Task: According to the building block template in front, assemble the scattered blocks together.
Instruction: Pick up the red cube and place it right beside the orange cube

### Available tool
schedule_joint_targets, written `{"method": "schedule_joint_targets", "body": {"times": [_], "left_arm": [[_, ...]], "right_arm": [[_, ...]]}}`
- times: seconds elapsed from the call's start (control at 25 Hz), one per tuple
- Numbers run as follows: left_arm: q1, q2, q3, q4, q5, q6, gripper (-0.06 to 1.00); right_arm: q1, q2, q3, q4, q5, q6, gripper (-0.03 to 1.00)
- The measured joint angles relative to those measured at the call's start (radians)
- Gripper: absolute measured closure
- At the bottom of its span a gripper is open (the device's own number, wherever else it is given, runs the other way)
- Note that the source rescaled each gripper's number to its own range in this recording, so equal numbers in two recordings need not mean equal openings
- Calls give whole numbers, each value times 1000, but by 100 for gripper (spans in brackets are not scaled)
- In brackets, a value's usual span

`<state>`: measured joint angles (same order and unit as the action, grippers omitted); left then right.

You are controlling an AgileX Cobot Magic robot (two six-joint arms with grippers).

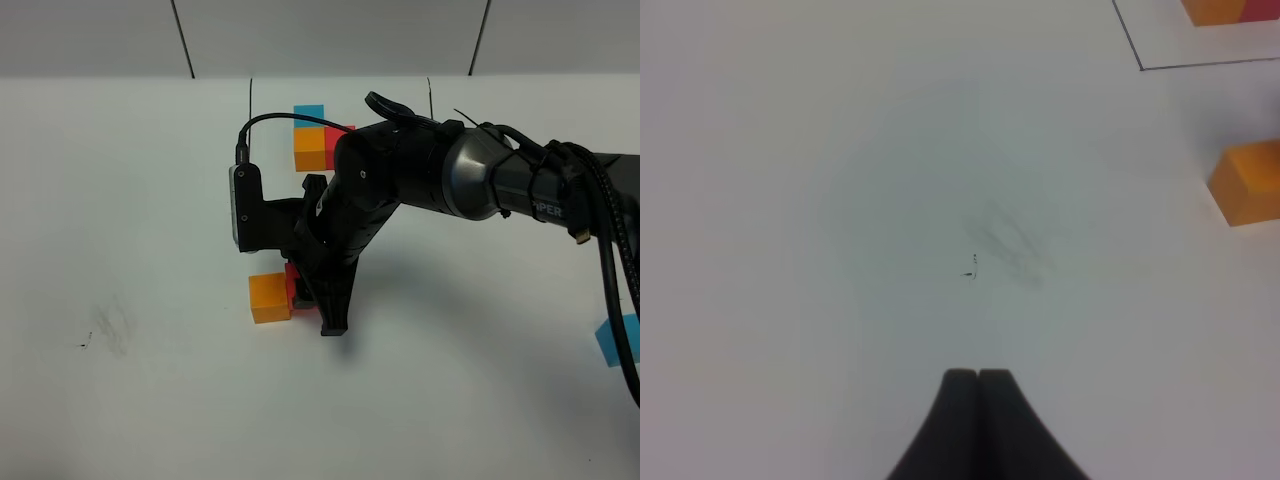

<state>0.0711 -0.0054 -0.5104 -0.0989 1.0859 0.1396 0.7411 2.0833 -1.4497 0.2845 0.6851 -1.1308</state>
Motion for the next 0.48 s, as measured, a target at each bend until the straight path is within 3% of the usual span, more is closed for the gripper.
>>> {"method": "schedule_joint_targets", "body": {"times": [0.48], "left_arm": [[0, 0, 0, 0, 0, 0, 94]], "right_arm": [[0, 33, -4, -3, -11, -1, 53]]}}
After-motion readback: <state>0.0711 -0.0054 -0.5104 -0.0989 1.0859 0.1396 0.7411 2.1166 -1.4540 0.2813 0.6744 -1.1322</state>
